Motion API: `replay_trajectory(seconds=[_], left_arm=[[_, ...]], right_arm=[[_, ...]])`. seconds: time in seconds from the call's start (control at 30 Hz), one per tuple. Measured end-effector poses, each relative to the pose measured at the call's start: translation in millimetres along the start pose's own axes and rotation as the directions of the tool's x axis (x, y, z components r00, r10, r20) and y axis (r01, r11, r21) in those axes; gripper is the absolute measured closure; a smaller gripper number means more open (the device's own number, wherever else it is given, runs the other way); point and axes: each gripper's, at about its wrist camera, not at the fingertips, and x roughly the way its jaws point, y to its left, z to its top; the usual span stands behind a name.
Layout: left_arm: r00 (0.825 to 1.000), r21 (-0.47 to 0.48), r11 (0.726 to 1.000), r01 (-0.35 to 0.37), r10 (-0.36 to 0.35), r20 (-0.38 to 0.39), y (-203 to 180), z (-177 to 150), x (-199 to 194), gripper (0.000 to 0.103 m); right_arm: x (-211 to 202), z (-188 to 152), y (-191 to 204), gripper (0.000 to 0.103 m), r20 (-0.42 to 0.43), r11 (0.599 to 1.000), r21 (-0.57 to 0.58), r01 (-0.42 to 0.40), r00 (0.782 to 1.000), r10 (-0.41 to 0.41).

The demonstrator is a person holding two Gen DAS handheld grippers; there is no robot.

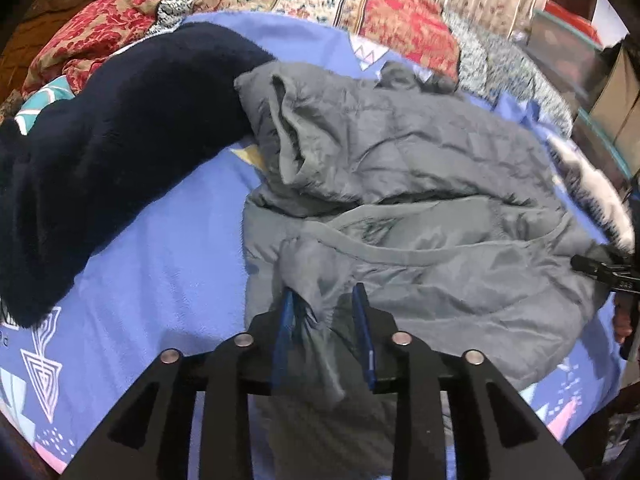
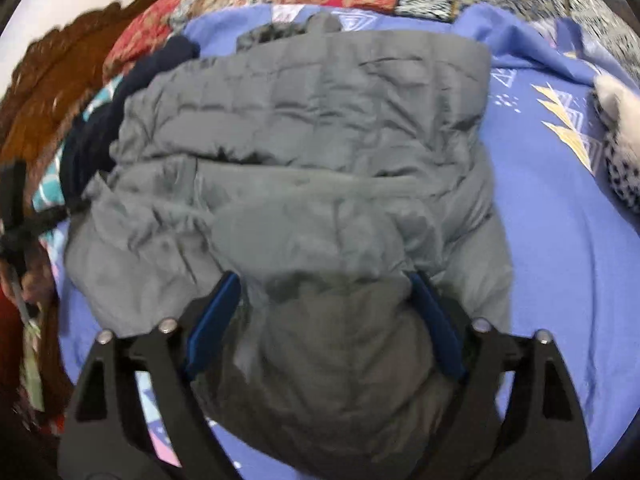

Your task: Fold large clothes

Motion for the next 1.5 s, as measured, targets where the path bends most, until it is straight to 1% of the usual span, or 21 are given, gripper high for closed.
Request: replay_trajectory(seconds=[0.03, 0.1, 0.13, 0.2, 0.23, 0.27, 0.3, 0.37, 0.47, 0.5, 0.57, 0.63, 0.73, 0.8, 0.9, 1.0, 1.07, 1.13, 1.3, 1.4, 1.5], left_arm=[[1.0, 0.006, 1.0, -0.006, 0.006, -0.014, 0.0, 0.8, 5.4, 0.048], [0.999, 0.021, 1.0, -0.017, 0.017, -0.033, 0.4, 2.4, 14.6, 0.045], [0.999, 0.025, 0.999, -0.022, 0.023, -0.036, 0.4, 2.9, 18.4, 0.043], [1.0, 0.027, 0.999, -0.025, 0.025, -0.016, -0.5, 2.9, 20.9, 0.043], [1.0, 0.037, 0.999, -0.025, 0.025, 0.006, -2.9, 2.1, 19.8, 0.046], [1.0, 0.05, 0.998, -0.023, 0.021, 0.022, -5.8, 1.6, 18.3, 0.062], [0.999, 0.071, 0.997, -0.01, 0.008, 0.035, -10.8, 0.9, 16.1, 0.07], [0.998, 0.086, 0.996, -0.019, 0.013, 0.063, -18.4, 1.1, 7.3, 0.076], [0.989, 0.066, 0.998, 0.013, -0.022, 0.145, -22.3, 12.0, -25.1, 0.077], [0.985, 0.057, 0.998, 0.018, -0.028, 0.172, -21.4, 16.6, -34.9, 0.077], [0.968, 0.028, 0.999, 0.029, -0.036, 0.249, -16.7, 37.0, -59.4, 0.077], [0.953, 0.001, 1.0, 0.031, -0.03, 0.302, -12.4, 61.0, -73.0, 0.077], [0.938, -0.026, 0.999, 0.028, -0.017, 0.346, -8.9, 101.3, -78.9, 0.077], [0.934, -0.02, 1.0, -0.013, 0.019, 0.358, -11.3, 128.9, -74.2, 0.077], [0.936, -0.018, 0.998, -0.058, 0.06, 0.347, -18.1, 168.8, -53.6, 0.077], [0.937, -0.012, 0.995, -0.1, 0.098, 0.336, -22.0, 194.8, -30.1, 0.077], [0.942, -0.011, 0.992, -0.127, 0.124, 0.311, -22.5, 210.0, -7.6, 0.077], [0.947, -0.017, 0.988, -0.155, 0.154, 0.283, -21.2, 220.5, 17.4, 0.077], [0.949, -0.026, 0.972, -0.232, 0.232, 0.215, -18.8, 234.9, 72.9, 0.077], [0.939, 0.01, 0.954, -0.299, 0.293, 0.18, -25.1, 238.6, 104.9, 0.077], [0.931, 0.031, 0.94, -0.34, 0.332, 0.151, -27.1, 240.8, 131.7, 0.077]], right_arm=[[1.0, -1.4, 3.5, 0.044, 0.003, 1.0, -0.018, 0.016, 1.0, -0.016], [-3.1, -5.0, 6.9, 0.064, 0.021, 0.999, -0.035, 0.015, 1.0, -0.014], [-8.3, -7.6, 9.4, 0.069, 0.038, 0.999, -0.046, 0.021, 0.999, -0.019], [-16.7, -10.6, 13.3, 0.085, 0.065, 0.998, -0.066, 0.026, 0.998, -0.022], [-22.7, -12.8, 15.6, 0.089, 0.083, 0.997, -0.075, 0.034, 0.996, -0.028], [-27.2, -11.8, 16.7, 0.093, 0.095, 0.996, -0.078, 0.043, 0.995, -0.036], [-32.6, -10.9, 17.9, 0.096, 0.11, 0.996, -0.078, 0.047, 0.993, -0.038], [-49.9, -6.1, 19.2, 0.097, 0.16, 0.997, -0.063, 0.041, 0.987, -0.031], [-85.7, 13.1, 19.1, 0.097, 0.269, 0.999, -0.047, 0.006, 0.963, 0.007], [-97.7, 22.9, 19.0, 0.097, 0.31, 0.999, -0.045, -0.001, 0.951, 0.015], [-113.4, 42.4, 17.9, 0.097, 0.368, 0.999, -0.04, -0.011, 0.929, 0.025], [-123.1, 67.7, 15.4, 0.097, 0.421, 0.999, -0.036, -0.018, 0.906, 0.032], [-118.8, 102.7, 10.6, 0.097, 0.457, 1.0, -0.018, -0.002, 0.889, 0.01], [-109.3, 127.9, 6.3, 0.097, 0.461, 1.0, 0.001, 0.01, 0.887, -0.009], [-89.7, 159.5, -4.8, 0.097, 0.453, 0.999, 0.04, 0.013, 0.891, -0.03], [-64.5, 184.8, -22.1, 0.097, 0.432, 0.996, 0.088, 0.013, 0.9, -0.05], [-43.2, 201.0, -33.8, 0.097, 0.403, 0.992, 0.122, 0.011, 0.913, -0.059], [-17.4, 214.9, -45.3, 0.097, 0.365, 0.988, 0.157, 0.012, 0.928, -0.069], [41.9, 230.2, -63.8, 0.097, 0.27, 0.977, 0.207, 0.056, 0.956, -0.112], [78.1, 232.3, -75.6, 0.097, 0.21, 0.967, 0.241, 0.079, 0.969, -0.132], [104.1, 231.5, -83.1, 0.097, 0.172, 0.962, 0.258, 0.085, 0.976, -0.133]])
